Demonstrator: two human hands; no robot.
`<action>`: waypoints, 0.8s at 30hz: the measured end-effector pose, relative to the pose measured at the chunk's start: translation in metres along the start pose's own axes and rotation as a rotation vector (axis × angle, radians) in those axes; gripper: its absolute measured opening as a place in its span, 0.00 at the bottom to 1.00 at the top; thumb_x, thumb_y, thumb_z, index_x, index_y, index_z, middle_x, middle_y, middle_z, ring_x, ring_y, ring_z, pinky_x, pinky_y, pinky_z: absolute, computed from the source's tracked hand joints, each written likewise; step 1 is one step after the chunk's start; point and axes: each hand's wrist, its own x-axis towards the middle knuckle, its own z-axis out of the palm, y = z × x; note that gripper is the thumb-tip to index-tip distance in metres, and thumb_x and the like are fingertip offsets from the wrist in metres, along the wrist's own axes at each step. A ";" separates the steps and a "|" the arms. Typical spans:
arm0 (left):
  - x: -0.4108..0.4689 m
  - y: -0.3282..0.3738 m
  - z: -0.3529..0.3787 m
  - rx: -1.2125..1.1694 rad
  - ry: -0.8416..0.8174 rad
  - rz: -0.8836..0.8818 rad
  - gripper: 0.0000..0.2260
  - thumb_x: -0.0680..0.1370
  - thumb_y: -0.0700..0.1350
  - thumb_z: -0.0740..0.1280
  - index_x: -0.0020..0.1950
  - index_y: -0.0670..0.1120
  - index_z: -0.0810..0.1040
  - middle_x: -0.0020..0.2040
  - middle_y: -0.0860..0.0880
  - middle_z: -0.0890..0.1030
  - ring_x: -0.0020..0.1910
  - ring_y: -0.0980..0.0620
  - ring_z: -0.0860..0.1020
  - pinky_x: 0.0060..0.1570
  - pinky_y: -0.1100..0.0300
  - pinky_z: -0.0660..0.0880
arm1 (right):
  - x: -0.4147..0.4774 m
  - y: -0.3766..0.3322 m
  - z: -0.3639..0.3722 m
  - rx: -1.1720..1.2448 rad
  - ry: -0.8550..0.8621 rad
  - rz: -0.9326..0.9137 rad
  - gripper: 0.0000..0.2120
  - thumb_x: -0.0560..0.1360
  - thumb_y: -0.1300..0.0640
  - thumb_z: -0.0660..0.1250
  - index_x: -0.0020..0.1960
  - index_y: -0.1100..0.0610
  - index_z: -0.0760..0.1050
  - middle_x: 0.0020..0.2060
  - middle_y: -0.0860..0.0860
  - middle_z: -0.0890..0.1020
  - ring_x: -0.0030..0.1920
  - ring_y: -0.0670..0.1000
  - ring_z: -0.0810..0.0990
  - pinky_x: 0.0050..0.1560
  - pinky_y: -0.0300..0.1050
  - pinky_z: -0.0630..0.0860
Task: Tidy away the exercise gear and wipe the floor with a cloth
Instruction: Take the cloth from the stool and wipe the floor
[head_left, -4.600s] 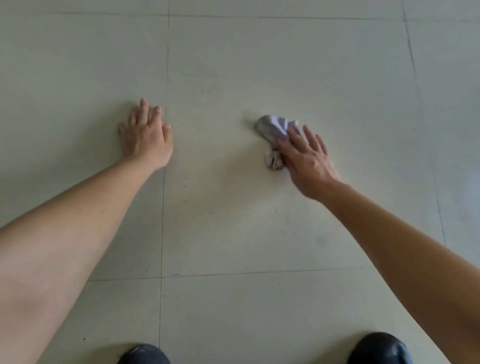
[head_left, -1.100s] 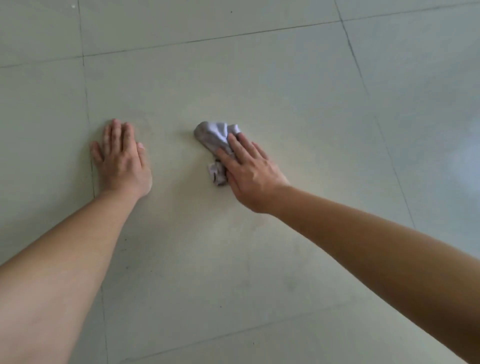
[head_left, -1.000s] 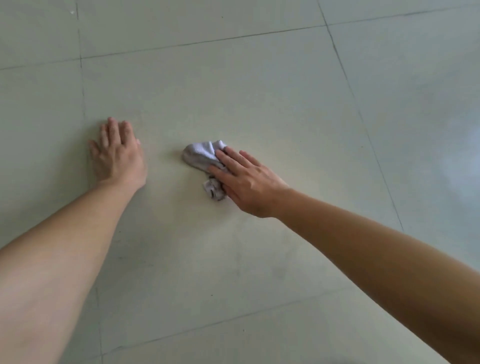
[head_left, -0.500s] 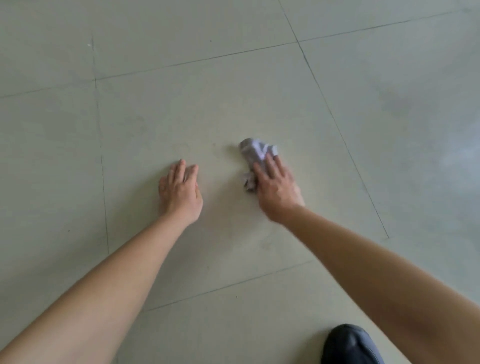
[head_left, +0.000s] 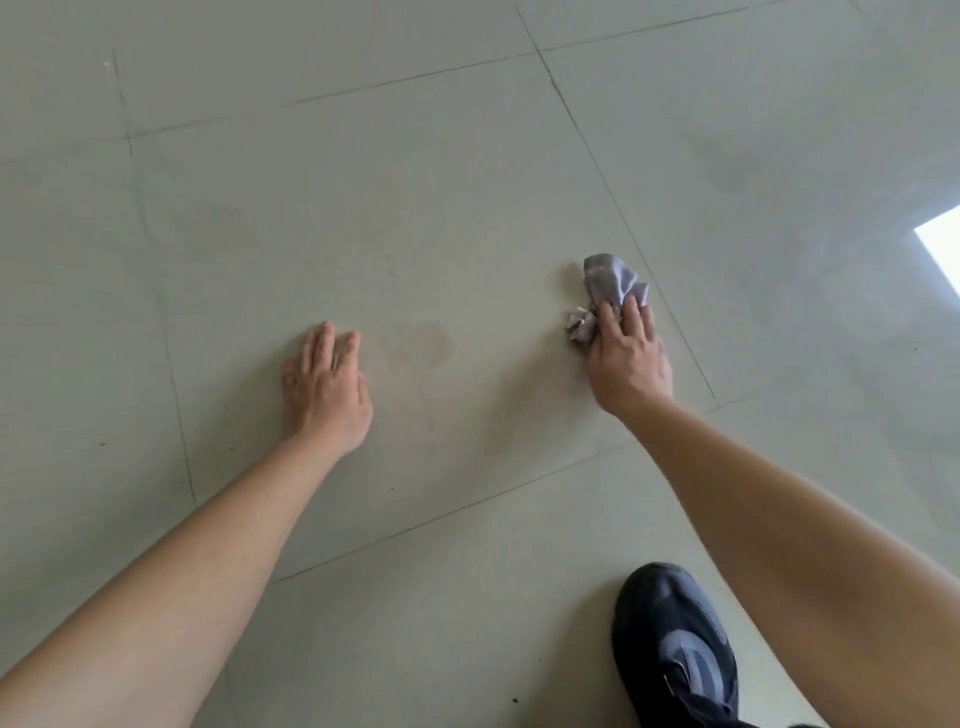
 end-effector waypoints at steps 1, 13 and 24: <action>0.000 0.001 -0.001 0.001 0.006 0.001 0.23 0.79 0.42 0.61 0.75 0.44 0.67 0.78 0.39 0.61 0.76 0.40 0.58 0.72 0.41 0.56 | -0.017 -0.011 0.011 0.020 0.007 0.037 0.26 0.84 0.51 0.49 0.82 0.50 0.52 0.82 0.55 0.48 0.81 0.56 0.44 0.80 0.54 0.48; -0.005 0.021 0.007 -0.001 0.040 0.024 0.23 0.79 0.40 0.62 0.74 0.40 0.67 0.78 0.38 0.60 0.76 0.38 0.58 0.71 0.37 0.55 | -0.092 0.060 0.027 -0.126 -0.005 -0.471 0.25 0.83 0.52 0.54 0.79 0.54 0.61 0.80 0.57 0.58 0.80 0.58 0.53 0.78 0.58 0.58; 0.009 0.025 0.005 -0.015 0.036 0.102 0.19 0.80 0.42 0.59 0.71 0.41 0.70 0.77 0.38 0.62 0.76 0.38 0.59 0.70 0.37 0.56 | -0.120 -0.025 0.060 0.069 0.008 -0.033 0.27 0.84 0.52 0.51 0.82 0.53 0.52 0.80 0.61 0.42 0.78 0.58 0.30 0.78 0.53 0.34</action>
